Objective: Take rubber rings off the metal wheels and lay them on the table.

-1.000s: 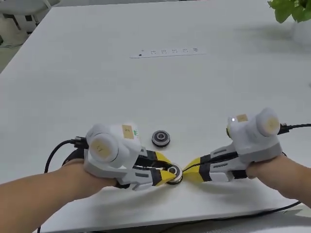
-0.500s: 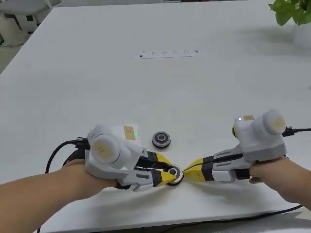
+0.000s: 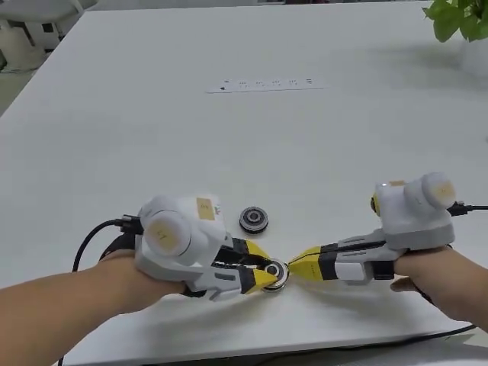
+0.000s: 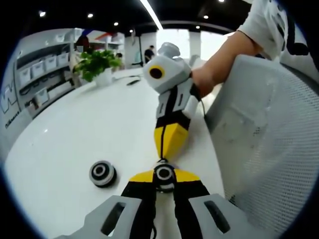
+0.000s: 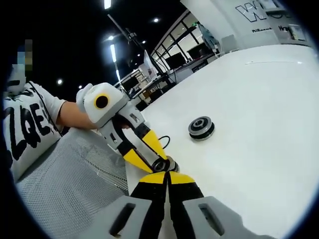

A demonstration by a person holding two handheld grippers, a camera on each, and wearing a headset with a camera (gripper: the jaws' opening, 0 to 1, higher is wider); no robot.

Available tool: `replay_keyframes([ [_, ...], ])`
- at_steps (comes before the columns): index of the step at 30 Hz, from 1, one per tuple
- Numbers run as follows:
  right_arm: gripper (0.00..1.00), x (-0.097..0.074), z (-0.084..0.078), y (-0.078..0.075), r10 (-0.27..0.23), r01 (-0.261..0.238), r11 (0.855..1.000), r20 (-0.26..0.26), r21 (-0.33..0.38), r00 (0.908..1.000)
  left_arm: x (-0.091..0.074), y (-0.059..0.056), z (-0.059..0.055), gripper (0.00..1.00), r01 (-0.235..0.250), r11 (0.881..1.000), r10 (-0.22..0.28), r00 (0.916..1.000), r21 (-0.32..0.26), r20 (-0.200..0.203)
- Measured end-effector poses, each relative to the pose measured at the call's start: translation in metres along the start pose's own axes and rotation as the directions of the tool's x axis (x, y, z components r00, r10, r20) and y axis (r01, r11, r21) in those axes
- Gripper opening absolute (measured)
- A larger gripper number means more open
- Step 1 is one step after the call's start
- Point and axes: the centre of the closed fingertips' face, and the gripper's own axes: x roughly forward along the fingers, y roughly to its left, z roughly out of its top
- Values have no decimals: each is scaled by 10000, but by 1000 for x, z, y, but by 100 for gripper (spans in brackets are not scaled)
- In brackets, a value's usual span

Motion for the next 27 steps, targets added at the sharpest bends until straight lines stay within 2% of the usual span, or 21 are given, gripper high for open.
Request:
replay_keyframes([
  [27, 0, 6, 3, 5, 210, -209, 9995, -45, 255, 9998, 0, 0, 0, 12, -1, 10000, 2, 10000, 85, -88],
])
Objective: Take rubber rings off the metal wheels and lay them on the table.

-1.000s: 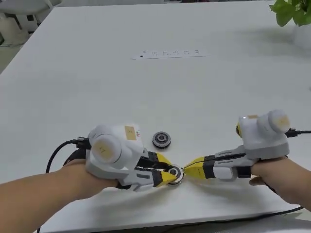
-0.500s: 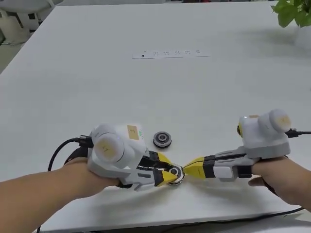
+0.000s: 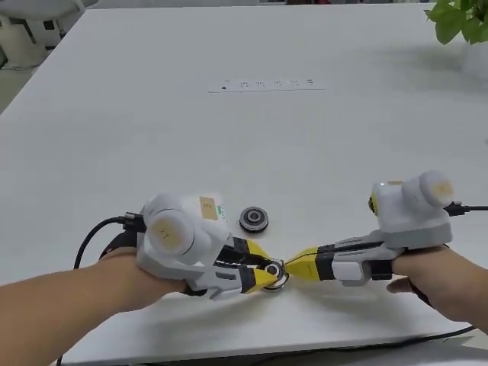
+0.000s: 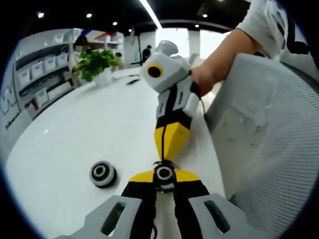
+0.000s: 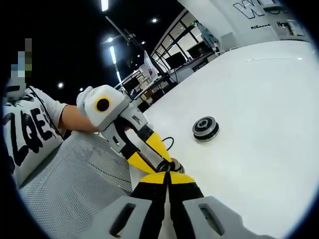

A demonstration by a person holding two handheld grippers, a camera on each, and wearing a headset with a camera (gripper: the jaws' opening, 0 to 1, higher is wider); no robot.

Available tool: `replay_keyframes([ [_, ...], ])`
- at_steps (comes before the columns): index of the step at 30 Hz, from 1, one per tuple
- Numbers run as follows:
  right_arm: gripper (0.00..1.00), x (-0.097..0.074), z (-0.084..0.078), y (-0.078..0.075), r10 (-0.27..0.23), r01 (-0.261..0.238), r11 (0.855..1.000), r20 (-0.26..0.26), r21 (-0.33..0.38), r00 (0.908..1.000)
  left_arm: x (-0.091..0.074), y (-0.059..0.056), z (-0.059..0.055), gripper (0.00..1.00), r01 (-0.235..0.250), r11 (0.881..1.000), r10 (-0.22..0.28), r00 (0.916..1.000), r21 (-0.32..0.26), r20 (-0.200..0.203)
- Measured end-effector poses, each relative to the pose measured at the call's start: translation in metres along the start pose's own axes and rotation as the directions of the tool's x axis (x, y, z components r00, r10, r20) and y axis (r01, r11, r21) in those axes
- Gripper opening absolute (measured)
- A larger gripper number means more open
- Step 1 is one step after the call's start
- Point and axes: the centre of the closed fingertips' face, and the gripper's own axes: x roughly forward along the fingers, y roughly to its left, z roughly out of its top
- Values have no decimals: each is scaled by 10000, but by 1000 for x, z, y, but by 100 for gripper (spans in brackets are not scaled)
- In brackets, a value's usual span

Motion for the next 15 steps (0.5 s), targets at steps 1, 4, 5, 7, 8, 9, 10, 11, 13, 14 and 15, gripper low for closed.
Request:
replay_keyframes([
  [1, 0, 0, 0, 0, 14, -14, 10000, 4, -3, 10000, 0, 0, 0, 12, 2, 10000, -2, 10000, 6, 2],
  [4, 0, 1, 1, 1, 72, -71, 10000, 15, -51, 10000, 0, 0, 0, 12, 0, 10000, 0, 10000, 3, 2],
  [5, 0, 1, 1, 2, 79, -79, 9999, 11, -73, 10000, 0, 0, 0, 12, -5, 10000, 5, 10000, 3, 5],
  [7, 0, 2, 1, 3, 103, -103, 9999, -15, -127, 9999, 0, 0, 0, 12, -7, 10000, 7, 10000, 17, 6],
  [8, 0, 2, 1, 3, 111, -111, 9998, -15, -138, 9999, 0, 0, 0, 12, -6, 10000, 6, 10000, 9, 11],
  [9, 0, 2, 1, 3, 128, -128, 9998, -9, -141, 9999, 0, 0, 0, 12, -5, 10000, 5, 10000, 15, 15],
  [10, 0, 2, 2, 4, 190, -190, 9998, 19, -105, 9998, 0, 0, 0, 12, -3, 10000, 3, 10000, 8, 18],
  [11, 0, 3, 2, 5, 227, -227, 9997, 34, -107, 9997, 0, 0, 0, 11, 0, 10000, 0, 10000, 3, 18],
  [13, 0, 5, 4, 10, 413, -412, 9990, 103, -172, 9991, 0, 0, 0, 11, -1, 10000, 1, 10000, 8, 17],
  [14, 0, 6, 6, 13, 544, -541, 9982, 121, -257, 9984, 0, 0, 0, 12, -3, 10000, 3, 10000, 15, 19],
  [15, 0, 7, 7, 14, 562, -557, 9980, 142, -303, 9983, 1, 0, 0, 12, -11, 10000, 11, 10000, 12, 22],
])
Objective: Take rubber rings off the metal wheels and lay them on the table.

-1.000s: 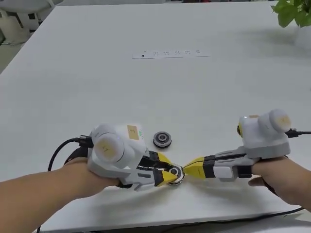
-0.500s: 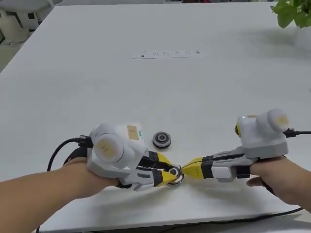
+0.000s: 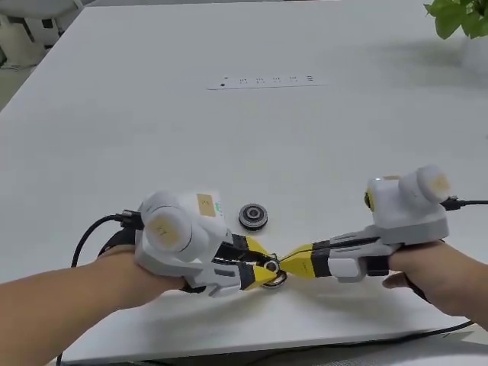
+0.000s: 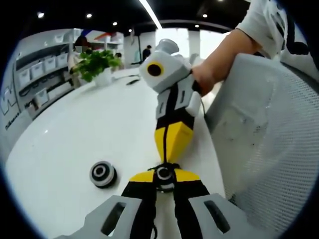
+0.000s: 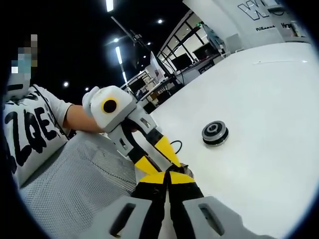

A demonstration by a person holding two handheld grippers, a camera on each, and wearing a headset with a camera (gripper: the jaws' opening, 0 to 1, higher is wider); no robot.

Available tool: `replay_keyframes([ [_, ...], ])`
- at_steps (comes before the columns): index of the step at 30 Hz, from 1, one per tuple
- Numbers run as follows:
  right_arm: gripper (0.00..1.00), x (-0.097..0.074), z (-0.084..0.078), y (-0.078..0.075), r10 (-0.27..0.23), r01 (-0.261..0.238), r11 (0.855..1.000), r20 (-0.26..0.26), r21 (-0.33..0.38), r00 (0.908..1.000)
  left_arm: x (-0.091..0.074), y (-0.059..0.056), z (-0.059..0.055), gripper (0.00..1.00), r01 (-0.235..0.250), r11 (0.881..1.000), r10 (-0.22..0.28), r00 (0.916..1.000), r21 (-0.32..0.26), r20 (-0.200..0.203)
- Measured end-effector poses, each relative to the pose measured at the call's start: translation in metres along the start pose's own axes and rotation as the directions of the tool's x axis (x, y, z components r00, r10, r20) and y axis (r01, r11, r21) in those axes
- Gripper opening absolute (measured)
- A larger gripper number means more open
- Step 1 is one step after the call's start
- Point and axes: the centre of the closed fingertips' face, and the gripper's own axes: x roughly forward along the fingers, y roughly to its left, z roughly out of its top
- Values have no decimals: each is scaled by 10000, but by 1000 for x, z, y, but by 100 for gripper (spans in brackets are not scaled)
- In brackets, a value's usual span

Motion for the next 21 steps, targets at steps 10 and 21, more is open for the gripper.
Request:
replay_keyframes([
  [10, 0, -1, 4, -4, -114, 118, 9998, 223, -149, 9997, 1, 0, 1, 12, -31, 10000, 31, 10000, 17, 79],
  [21, 0, -5, 0, -18, -522, 523, 9986, 198, -21, 9984, 1, 0, 2, 13, -167, 9997, 164, 9997, 156, 185],
])
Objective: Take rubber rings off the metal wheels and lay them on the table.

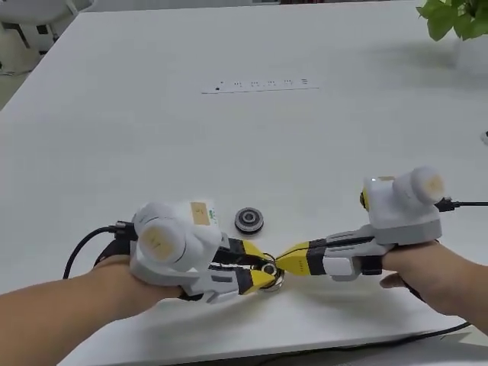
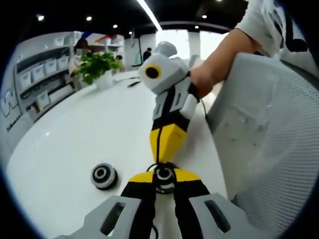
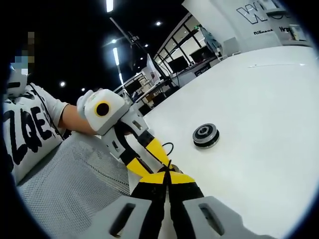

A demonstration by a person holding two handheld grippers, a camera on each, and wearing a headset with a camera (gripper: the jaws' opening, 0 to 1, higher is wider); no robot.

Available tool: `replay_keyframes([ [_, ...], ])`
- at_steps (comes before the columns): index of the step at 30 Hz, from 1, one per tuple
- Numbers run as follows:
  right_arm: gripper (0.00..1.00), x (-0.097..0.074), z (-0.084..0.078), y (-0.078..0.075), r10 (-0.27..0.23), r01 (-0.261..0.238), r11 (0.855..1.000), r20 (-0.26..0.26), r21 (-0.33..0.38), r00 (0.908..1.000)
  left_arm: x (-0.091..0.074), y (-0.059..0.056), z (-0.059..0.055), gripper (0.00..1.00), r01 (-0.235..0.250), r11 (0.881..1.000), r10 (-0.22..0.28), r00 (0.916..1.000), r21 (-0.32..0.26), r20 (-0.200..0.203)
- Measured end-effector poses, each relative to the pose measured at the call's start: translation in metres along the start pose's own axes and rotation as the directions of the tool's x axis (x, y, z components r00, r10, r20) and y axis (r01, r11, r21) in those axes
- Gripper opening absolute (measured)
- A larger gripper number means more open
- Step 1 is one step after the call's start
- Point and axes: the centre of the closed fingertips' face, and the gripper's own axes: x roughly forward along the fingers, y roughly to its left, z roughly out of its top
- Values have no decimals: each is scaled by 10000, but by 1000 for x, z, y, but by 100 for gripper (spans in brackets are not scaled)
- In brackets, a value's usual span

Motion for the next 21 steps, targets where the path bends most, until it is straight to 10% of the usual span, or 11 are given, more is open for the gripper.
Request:
replay_keyframes([
  [21, 0, -4, 1, 1, 103, -104, 9999, 62, 138, 9999, -12, -4, 6, 25, 426, 9990, -422, 9987, -153, 281],
])
